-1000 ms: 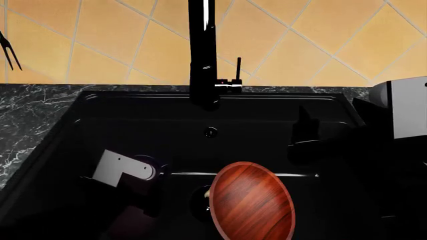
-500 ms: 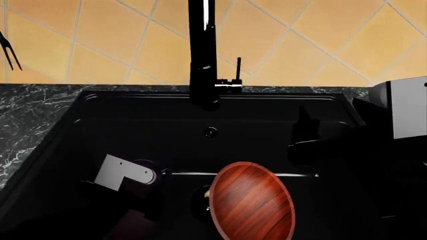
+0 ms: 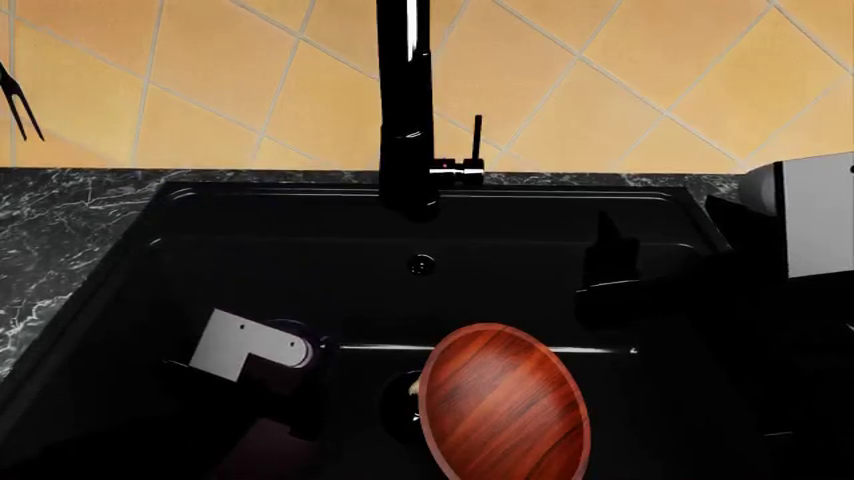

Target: Pick the bowl and pitcher and place them in the sink. Then turn on the water.

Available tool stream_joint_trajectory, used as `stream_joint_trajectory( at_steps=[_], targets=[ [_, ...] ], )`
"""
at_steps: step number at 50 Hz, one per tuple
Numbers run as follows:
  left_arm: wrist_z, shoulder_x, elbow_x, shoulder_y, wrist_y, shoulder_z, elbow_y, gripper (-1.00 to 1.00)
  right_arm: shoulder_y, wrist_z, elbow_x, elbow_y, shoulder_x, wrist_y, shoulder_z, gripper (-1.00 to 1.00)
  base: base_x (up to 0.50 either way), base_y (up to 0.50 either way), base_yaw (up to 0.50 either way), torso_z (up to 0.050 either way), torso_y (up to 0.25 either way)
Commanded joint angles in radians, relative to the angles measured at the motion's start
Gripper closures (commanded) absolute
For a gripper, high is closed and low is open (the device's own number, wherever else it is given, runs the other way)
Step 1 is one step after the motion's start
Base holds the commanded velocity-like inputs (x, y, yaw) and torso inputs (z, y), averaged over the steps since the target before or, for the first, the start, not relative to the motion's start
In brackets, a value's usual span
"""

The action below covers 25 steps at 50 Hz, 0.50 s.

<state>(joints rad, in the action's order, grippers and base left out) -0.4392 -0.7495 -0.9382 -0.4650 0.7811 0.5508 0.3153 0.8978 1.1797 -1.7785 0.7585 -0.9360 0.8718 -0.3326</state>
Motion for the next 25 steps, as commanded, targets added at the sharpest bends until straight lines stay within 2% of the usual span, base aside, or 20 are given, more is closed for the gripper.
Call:
stream_joint_trajectory(
  at_steps=[1,25],
  targets=[
    [0.001,0.001,-0.004,0.011,-0.003,-0.002,-0.018,-1.00,0.004,0.002,-0.001,0.000,0.000,-0.001,-0.004,-1.00,0.00,0.00,0.00,0.000,0.000],
    [-0.030,-0.025,-0.060,-0.015,0.029,-0.034,0.052,-1.00,0.006,0.004,-0.005,0.005,-0.004,-0.006,-0.006,-1.00,0.00,0.00,0.00,0.000,0.000]
  ],
)
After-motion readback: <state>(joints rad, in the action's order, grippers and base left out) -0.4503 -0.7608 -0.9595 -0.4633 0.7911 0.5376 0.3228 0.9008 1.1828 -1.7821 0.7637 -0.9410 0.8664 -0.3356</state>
